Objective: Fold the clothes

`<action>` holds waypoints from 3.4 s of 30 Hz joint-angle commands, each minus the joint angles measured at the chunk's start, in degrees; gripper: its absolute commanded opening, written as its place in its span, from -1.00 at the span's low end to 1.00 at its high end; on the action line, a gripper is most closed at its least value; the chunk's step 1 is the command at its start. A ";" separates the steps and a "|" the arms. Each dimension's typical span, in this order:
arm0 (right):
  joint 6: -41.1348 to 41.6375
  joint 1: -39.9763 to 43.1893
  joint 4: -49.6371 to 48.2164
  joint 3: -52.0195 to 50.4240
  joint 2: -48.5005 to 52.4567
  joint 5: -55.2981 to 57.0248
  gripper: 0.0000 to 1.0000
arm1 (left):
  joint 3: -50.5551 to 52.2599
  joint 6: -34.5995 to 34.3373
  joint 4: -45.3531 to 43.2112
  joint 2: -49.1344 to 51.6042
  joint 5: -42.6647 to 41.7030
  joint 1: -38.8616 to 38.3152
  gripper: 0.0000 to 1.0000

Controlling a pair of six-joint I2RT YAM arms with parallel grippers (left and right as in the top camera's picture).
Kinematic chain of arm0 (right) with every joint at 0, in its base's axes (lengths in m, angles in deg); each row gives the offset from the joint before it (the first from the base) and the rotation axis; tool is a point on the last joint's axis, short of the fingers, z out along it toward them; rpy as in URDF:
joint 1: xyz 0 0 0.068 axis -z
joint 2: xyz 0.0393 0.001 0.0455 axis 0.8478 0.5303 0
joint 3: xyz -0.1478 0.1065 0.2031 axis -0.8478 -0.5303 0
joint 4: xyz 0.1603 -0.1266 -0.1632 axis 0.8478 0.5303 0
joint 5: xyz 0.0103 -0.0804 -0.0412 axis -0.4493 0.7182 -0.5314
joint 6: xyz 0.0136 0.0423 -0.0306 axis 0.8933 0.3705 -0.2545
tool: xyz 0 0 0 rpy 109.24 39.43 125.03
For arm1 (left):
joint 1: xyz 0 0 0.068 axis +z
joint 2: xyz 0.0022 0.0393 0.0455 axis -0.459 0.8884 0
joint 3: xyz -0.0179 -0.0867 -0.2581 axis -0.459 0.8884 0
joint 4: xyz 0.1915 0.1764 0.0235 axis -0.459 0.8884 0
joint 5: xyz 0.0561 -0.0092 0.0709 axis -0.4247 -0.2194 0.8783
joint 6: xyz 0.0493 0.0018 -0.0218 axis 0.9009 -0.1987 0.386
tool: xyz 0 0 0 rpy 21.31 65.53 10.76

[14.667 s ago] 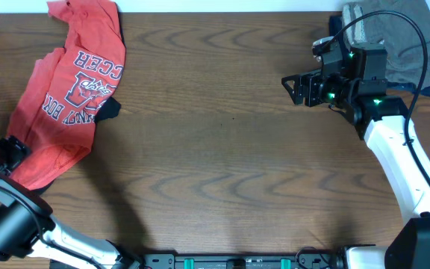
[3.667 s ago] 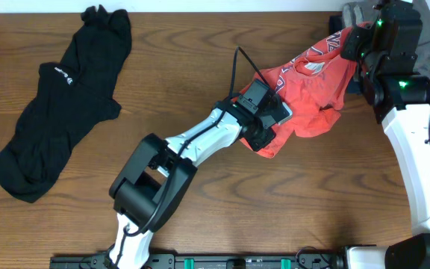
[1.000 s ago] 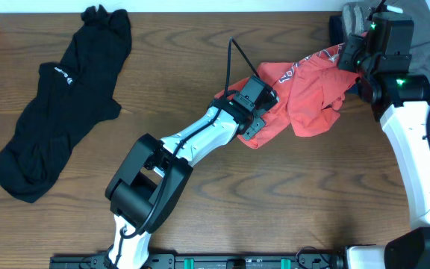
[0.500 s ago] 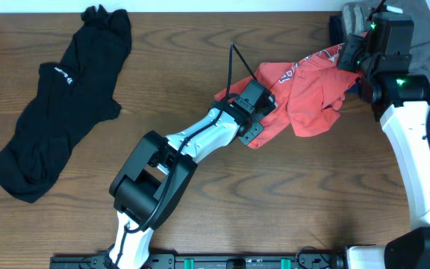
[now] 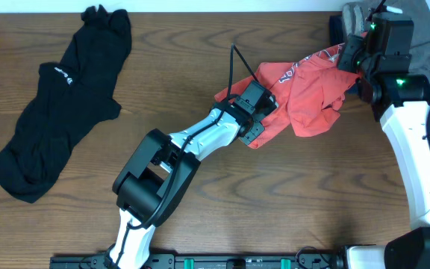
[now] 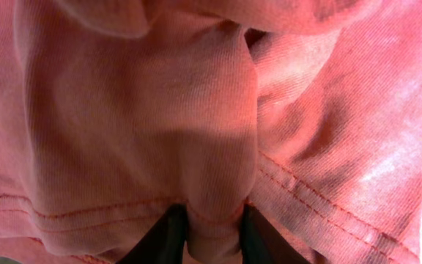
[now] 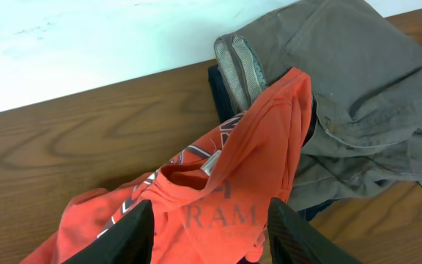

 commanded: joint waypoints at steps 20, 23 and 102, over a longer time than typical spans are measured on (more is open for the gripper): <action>-0.68 0.33 0.39 0.57 0.48 -3.89 -0.04 | -1.88 0.33 0.15 -16.04 8.68 7.74 -0.88; -0.81 0.33 0.39 0.57 0.50 -5.79 -0.02 | -1.88 0.33 0.13 -20.76 8.66 9.49 -0.88; -20.35 -8.72 -1.40 2.01 -9.07 -18.67 -0.98 | -1.88 3.78 9.49 -51.56 20.04 11.34 -0.72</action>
